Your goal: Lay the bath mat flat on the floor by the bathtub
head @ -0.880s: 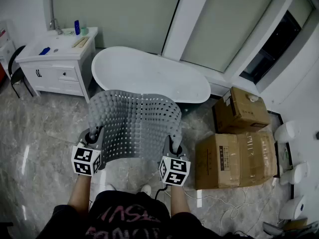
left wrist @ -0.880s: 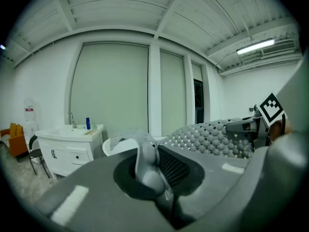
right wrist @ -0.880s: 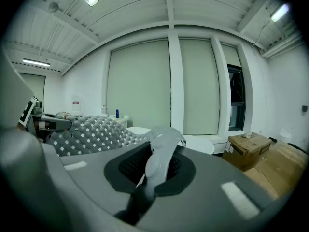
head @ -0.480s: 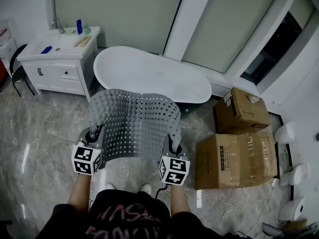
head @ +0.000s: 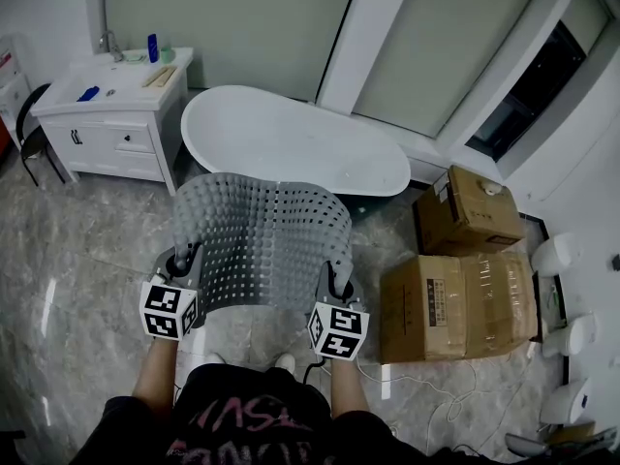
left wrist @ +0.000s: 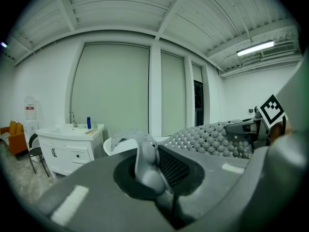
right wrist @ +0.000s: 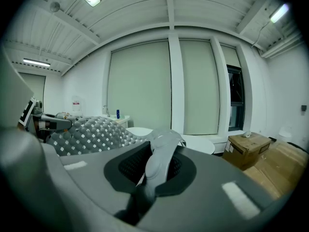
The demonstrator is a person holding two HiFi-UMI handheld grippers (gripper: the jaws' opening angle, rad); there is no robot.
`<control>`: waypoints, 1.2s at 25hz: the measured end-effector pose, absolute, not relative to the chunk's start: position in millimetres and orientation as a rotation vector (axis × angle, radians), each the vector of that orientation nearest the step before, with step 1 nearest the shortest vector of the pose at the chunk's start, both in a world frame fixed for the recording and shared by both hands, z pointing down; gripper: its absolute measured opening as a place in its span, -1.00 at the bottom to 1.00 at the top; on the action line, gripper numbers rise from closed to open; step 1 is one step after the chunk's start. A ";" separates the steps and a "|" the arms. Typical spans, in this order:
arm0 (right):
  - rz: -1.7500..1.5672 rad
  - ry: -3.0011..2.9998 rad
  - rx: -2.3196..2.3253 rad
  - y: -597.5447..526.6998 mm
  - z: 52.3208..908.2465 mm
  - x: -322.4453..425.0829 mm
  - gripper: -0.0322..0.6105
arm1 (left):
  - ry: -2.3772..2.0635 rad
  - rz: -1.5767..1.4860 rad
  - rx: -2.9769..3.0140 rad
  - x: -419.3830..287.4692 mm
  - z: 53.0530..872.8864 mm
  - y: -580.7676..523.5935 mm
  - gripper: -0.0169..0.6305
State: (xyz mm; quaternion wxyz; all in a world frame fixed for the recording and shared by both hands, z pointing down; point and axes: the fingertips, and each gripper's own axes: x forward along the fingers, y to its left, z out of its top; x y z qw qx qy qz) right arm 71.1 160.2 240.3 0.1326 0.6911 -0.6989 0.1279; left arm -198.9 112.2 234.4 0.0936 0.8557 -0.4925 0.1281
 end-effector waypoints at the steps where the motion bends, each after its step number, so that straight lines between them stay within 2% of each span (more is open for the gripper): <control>1: 0.369 -2.024 2.006 160.9 241.2 69.8 -0.75 | -1.457 0.381 2.539 -199.8 236.0 112.4 -0.89; 30: 0.340 -1.879 2.113 181.8 247.2 14.0 -0.74 | -1.272 0.400 2.613 -250.6 256.1 111.2 -0.89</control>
